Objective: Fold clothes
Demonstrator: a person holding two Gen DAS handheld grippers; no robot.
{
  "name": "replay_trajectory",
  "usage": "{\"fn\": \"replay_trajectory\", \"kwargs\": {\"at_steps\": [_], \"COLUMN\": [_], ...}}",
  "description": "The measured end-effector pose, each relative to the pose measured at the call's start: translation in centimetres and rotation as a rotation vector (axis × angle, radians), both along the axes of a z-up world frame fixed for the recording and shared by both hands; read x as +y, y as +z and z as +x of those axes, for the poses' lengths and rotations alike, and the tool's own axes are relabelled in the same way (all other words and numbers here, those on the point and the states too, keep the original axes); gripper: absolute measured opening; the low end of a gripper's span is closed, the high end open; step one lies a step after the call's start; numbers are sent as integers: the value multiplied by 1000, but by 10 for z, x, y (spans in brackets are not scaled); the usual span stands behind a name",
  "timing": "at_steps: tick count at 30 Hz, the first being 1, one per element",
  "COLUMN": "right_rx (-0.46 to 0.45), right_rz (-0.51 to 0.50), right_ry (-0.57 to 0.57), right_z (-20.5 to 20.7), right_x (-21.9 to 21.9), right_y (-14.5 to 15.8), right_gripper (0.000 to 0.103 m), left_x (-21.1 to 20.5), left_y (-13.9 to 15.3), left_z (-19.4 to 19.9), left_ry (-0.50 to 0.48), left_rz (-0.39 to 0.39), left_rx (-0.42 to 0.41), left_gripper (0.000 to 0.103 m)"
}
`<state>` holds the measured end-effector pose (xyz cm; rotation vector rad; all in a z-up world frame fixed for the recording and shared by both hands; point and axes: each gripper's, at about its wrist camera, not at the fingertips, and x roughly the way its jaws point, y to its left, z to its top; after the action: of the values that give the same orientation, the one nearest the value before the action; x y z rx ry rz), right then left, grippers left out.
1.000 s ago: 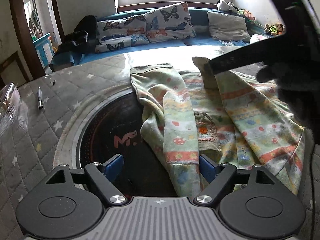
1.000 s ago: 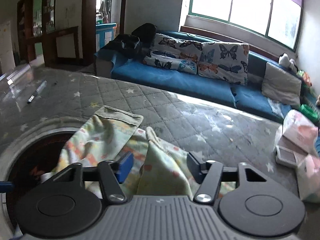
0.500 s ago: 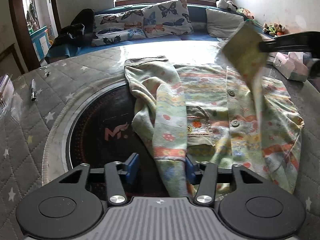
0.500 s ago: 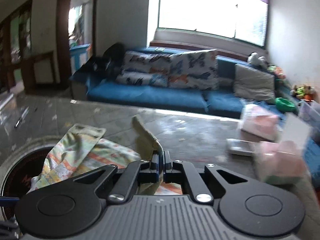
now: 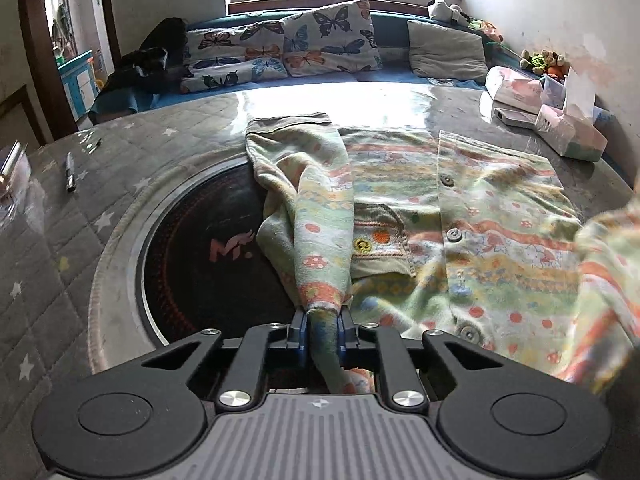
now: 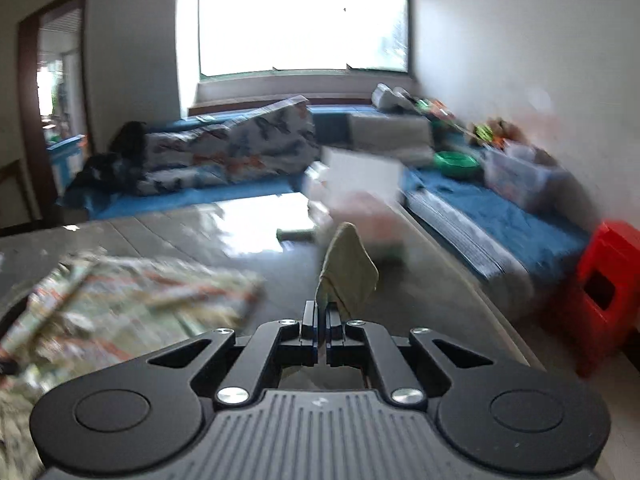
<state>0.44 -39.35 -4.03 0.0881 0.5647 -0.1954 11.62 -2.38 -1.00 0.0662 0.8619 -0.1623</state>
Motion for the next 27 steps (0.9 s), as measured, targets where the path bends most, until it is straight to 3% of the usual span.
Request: {"fn": "replay_trajectory", "kwargs": {"at_steps": [7,13,15,19,22,24,27], "right_rx": [116,109,89,59,51,52,65], "right_rz": [59,7,-17,-36,-61,-82,-65], "right_ry": [-163,-272,-259,-219,-218,-220,-195], "right_z": [-30,-47,-46,-32,-23,-19,-16], "right_x": [-44,-56,-53,-45,-42,-39,-35], "right_y": [-42,-47,-42,-34,-32,-33,-38], "right_gripper": [5,15,20,27,30,37,37], "left_x": [11,21,23,20,18,16,9], "left_y": [5,10,13,27,36,41,47], "left_z": [-25,-39,-42,-45,-43,-39,-26], "left_ry": [10,20,19,10,7,0,-11], "left_rz": [-32,-52,-55,-30,-12,-3,2], "left_rx": [20,29,20,-33,-59,-76,-98], "left_gripper": [14,18,19,44,48,51,51]}}
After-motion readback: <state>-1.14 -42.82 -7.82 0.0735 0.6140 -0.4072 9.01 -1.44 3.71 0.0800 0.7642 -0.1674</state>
